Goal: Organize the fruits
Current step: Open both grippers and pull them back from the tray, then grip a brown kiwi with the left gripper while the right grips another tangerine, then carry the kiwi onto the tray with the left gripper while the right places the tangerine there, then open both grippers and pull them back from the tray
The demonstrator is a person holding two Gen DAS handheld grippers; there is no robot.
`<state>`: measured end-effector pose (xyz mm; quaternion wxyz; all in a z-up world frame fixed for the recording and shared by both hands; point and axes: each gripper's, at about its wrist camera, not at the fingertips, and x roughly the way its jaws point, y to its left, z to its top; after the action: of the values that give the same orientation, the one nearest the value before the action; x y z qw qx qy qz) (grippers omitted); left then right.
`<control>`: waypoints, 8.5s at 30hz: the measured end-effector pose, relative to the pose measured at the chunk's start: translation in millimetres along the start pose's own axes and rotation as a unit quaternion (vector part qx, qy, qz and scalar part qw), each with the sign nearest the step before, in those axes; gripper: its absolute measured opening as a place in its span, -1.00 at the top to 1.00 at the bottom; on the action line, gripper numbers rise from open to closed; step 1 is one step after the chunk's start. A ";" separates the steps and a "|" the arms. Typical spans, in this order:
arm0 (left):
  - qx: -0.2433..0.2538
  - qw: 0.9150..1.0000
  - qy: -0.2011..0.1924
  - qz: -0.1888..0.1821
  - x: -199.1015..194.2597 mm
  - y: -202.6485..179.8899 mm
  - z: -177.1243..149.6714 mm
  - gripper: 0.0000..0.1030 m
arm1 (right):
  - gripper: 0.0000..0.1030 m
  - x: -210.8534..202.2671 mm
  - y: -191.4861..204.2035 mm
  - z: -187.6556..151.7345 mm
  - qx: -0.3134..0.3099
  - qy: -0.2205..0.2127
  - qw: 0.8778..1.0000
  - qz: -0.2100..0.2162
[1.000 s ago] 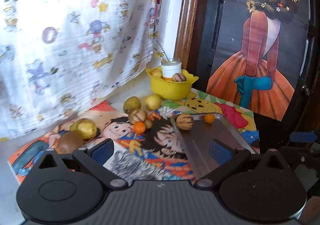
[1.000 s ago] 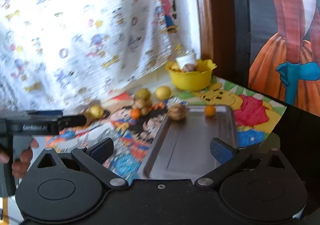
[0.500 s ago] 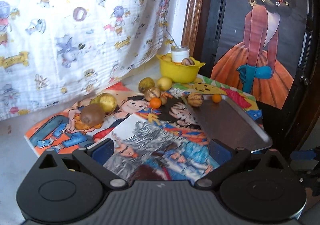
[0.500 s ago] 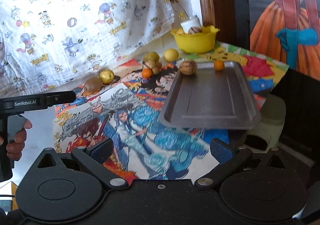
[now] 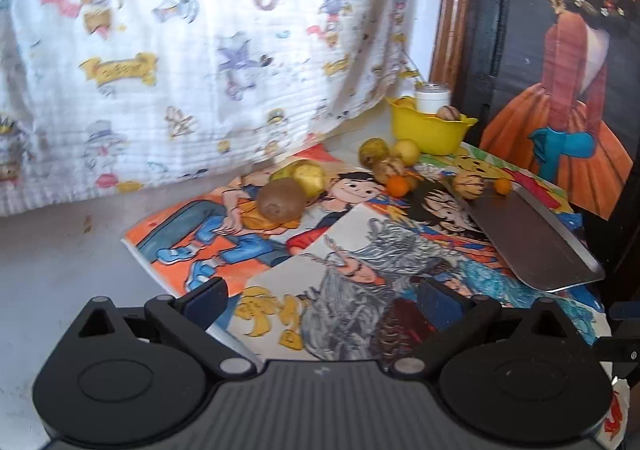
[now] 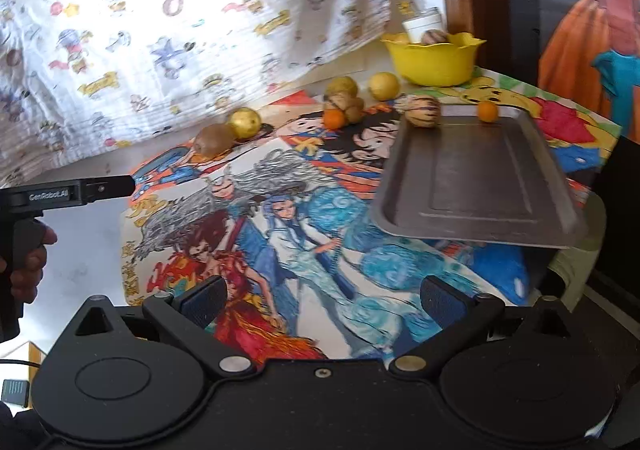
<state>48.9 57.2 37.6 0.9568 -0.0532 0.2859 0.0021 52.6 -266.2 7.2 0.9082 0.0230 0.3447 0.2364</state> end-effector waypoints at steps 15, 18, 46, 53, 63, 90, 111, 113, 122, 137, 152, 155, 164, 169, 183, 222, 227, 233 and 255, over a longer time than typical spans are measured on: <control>-0.017 1.000 0.003 0.004 17.6 16.2 4.9 -0.99 | -0.99 32.9 35.5 28.6 -0.054 0.004 0.998 0.045; -0.020 1.000 0.003 0.003 21.9 20.5 8.7 -0.99 | -0.99 38.6 39.6 33.3 -0.065 0.004 0.997 0.048; -0.034 0.999 0.023 -0.001 81.3 36.7 52.1 -0.99 | -0.99 89.9 55.2 102.0 -0.165 0.000 0.985 0.042; -0.030 0.999 0.028 0.002 104.8 33.7 60.8 -0.99 | -0.99 113.0 47.1 116.1 -0.180 0.002 0.983 0.045; -0.046 0.998 0.036 0.012 141.8 36.4 67.5 -0.99 | -0.98 163.2 24.9 141.0 -0.157 0.009 0.987 0.028; -0.072 0.995 0.051 0.042 201.4 29.7 64.6 -0.74 | -0.21 274.5 -21.0 185.7 0.056 0.050 0.997 0.007; -0.067 0.994 0.037 0.081 204.3 23.0 63.4 -0.26 | 0.33 285.7 -13.7 180.8 0.090 0.017 0.995 -0.037; -0.066 0.994 0.037 0.082 203.6 22.0 63.0 -0.25 | 0.34 284.2 -11.6 179.7 0.086 0.020 0.996 -0.027; -0.066 0.994 0.047 0.071 198.5 18.5 62.5 -0.24 | 0.34 273.9 3.2 175.0 0.066 0.033 0.997 0.017; -0.051 0.997 0.050 0.031 169.5 -5.9 56.6 -0.23 | 0.34 221.2 4.9 164.9 0.066 0.018 0.996 0.051; -0.010 0.997 0.034 -0.068 154.4 -81.7 77.3 -0.23 | 0.34 133.2 -66.7 146.6 0.095 -0.035 0.995 -0.020; -0.002 0.994 0.038 -0.099 159.6 -105.0 78.0 -0.23 | 0.34 119.8 -86.1 139.6 0.101 -0.035 0.993 -0.040; 0.023 0.989 0.042 -0.137 190.7 -163.8 74.4 -0.24 | 0.34 104.7 -142.4 126.0 0.094 -0.038 0.992 -0.073; 0.028 0.989 0.039 -0.137 214.2 -183.4 75.4 -0.24 | 0.34 116.2 -169.7 134.2 0.076 -0.045 0.993 -0.076; 0.086 0.984 0.041 -0.153 251.3 -215.6 71.1 -0.24 | 0.34 160.8 -210.2 141.5 0.035 -0.035 0.995 -0.087; 0.096 0.986 0.015 -0.132 211.5 -208.5 70.1 -0.84 | -0.31 118.7 -211.2 135.6 0.080 -0.049 0.993 -0.065; 0.064 0.991 0.004 -0.114 180.1 -193.1 73.4 -0.99 | -0.74 77.8 -187.1 132.8 0.061 -0.081 0.992 -0.076; 0.026 0.995 0.000 -0.095 136.5 -173.2 76.2 -0.99 | -0.99 30.2 -155.1 123.8 0.044 -0.112 0.990 -0.079; 0.010 0.998 -0.005 -0.066 -2.0 -122.2 32.7 -0.99 | -0.99 -63.6 -31.2 40.4 0.024 -0.069 0.996 -0.042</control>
<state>69.3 -60.8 78.2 0.9568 -0.0627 0.2767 -0.0639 49.9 -317.2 70.7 0.9382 0.0471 0.2872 0.1875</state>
